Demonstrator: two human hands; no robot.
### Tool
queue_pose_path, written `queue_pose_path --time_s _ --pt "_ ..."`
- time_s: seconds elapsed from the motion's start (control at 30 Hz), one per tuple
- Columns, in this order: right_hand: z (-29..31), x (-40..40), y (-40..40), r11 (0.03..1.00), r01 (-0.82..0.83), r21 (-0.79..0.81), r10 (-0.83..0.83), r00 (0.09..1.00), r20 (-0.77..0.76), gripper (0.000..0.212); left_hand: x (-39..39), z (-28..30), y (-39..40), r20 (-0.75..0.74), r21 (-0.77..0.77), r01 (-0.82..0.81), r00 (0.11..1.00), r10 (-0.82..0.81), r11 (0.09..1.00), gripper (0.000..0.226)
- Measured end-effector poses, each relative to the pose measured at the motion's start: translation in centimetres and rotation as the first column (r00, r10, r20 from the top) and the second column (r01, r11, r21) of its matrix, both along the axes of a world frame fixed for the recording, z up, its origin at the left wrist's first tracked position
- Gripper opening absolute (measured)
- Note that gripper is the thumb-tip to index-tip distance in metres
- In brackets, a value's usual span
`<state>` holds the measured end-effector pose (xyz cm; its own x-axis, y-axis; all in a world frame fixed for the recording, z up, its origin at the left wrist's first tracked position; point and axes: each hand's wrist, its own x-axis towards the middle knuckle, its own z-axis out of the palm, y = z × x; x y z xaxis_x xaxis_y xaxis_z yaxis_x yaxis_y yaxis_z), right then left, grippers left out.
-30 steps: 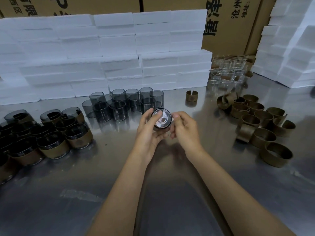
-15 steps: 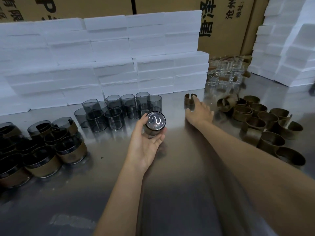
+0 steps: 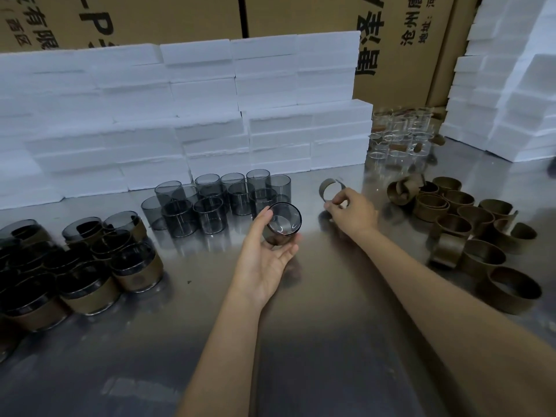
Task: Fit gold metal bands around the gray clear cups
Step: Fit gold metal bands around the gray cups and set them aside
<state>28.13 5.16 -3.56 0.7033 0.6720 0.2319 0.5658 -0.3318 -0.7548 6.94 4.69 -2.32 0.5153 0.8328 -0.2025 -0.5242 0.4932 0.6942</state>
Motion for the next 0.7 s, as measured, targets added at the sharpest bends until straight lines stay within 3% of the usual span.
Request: queue_pose_path --time_s 0.13,0.23,0.33,0.43,0.57,0.7 --pt "1.5 -3.8 -3.2 0.954 -0.16 0.252 0.217 0.952 -0.216 0.011 -0.3 0.4 -0.4 0.005 -0.008 -0.017 1.0 0.017 1.0 0.02" --pt "3.9 -6.3 -5.6 0.92 -0.207 0.332 0.295 0.925 -0.239 0.022 -0.3 0.4 -0.4 0.007 0.043 -0.024 1.0 0.024 0.999 0.026" --pt "4.7 -8.5 -7.5 0.942 -0.213 0.261 0.204 0.977 0.06 0.031 -0.1 0.5 -0.9 -0.102 0.195 0.022 0.995 -0.002 0.981 0.05" --pt "4.1 -10.1 -8.4 0.965 -0.23 0.128 0.179 0.929 0.324 0.026 0.3 0.2 -1.5 -0.159 0.339 0.085 0.987 -0.033 0.937 0.078" --pt "3.8 -10.7 -8.8 0.944 -0.313 0.103 0.238 0.865 0.442 0.018 0.3 0.4 -1.5 -0.125 0.332 0.068 0.992 -0.028 0.941 0.075" --pt "3.7 -10.6 -9.2 0.929 -0.359 0.085 0.288 0.85 0.44 0.016 0.5 0.0 -1.1 -0.144 0.334 0.075 0.989 -0.028 0.94 0.062"
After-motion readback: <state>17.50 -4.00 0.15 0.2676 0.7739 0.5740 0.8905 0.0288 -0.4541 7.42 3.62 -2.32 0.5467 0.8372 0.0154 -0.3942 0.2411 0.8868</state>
